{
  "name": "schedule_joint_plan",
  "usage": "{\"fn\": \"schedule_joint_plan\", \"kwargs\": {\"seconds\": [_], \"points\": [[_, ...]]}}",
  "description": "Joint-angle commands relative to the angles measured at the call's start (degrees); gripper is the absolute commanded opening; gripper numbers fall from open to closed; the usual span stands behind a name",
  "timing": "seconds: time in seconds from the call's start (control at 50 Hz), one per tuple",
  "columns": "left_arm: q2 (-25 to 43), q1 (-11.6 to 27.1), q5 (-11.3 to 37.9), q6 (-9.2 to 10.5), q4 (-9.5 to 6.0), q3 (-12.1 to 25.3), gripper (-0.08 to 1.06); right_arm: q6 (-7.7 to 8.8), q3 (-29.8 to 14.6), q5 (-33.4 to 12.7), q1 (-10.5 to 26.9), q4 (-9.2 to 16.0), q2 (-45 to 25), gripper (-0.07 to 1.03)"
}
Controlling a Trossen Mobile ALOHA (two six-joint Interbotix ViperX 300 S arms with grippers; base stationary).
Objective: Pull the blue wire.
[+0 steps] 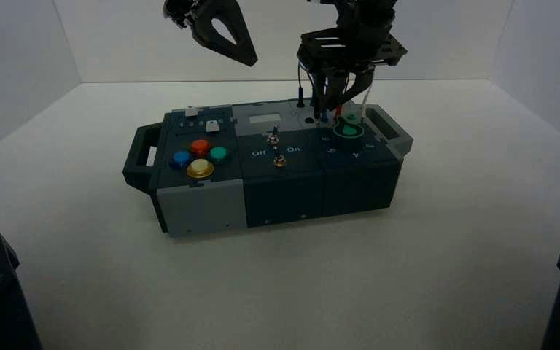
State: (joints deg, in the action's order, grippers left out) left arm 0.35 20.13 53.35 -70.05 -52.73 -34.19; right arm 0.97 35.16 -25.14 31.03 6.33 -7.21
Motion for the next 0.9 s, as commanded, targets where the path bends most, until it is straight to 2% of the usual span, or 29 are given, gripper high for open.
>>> {"fn": "schedule_joint_plan", "kwargs": {"seconds": [0.02,0.58,0.64,0.72,0.9], "points": [[-0.9,-0.1,0.4,-0.70,-0.35,0.4,-0.03,0.00,-1.6,0.3,-0.2,0.0,0.5,0.21],[-0.7,-0.1,0.9,-0.70,-0.35,0.4,-0.03,0.09,-1.8,0.4,-0.4,-0.1,-0.4,0.19],[-0.7,-0.1,0.8,-0.70,-0.35,0.4,-0.03,0.09,-1.8,0.4,-0.4,0.0,-0.4,0.14],[-0.5,-0.1,0.9,-0.70,-0.35,0.5,-0.03,0.09,-1.8,0.4,-0.5,-0.1,-0.4,-0.04],[-0.5,-0.1,0.9,-0.70,-0.35,0.5,-0.03,0.00,-1.9,-0.4,-0.6,-0.1,0.0,-0.02]]}}
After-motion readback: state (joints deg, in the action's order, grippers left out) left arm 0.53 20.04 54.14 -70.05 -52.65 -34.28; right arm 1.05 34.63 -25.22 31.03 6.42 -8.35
